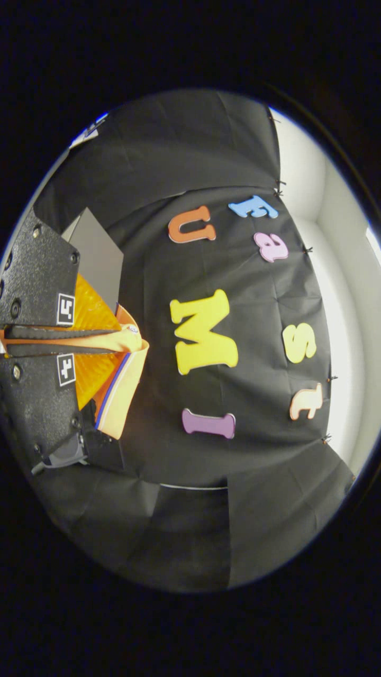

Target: Put the clothes into the washing machine and then close the washing machine lid.

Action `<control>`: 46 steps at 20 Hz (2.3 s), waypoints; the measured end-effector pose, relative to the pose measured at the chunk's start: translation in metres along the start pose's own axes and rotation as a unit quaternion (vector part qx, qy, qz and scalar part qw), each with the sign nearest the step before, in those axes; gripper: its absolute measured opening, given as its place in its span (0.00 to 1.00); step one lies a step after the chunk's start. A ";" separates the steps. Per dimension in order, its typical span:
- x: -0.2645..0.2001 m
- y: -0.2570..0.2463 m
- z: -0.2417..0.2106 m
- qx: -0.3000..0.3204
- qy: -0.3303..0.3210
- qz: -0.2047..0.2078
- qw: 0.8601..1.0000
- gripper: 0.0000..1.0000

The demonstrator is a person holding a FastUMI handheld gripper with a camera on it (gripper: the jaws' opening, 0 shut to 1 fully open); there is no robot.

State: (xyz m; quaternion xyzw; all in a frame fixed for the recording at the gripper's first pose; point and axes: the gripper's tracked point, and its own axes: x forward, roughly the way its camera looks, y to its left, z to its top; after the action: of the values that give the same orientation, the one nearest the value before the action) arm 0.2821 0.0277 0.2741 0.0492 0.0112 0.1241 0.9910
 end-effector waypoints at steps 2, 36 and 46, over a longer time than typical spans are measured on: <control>-0.011 -0.023 0.008 0.002 -0.006 -0.019 1.000 0.07; 0.210 -0.196 -0.310 0.005 0.328 -0.038 0.944 0.07; 0.205 -0.215 -0.396 0.023 0.433 -0.065 0.899 0.07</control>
State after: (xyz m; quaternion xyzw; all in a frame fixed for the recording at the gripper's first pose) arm 0.5199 -0.0918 -0.1433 0.0122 0.4454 0.0685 0.8926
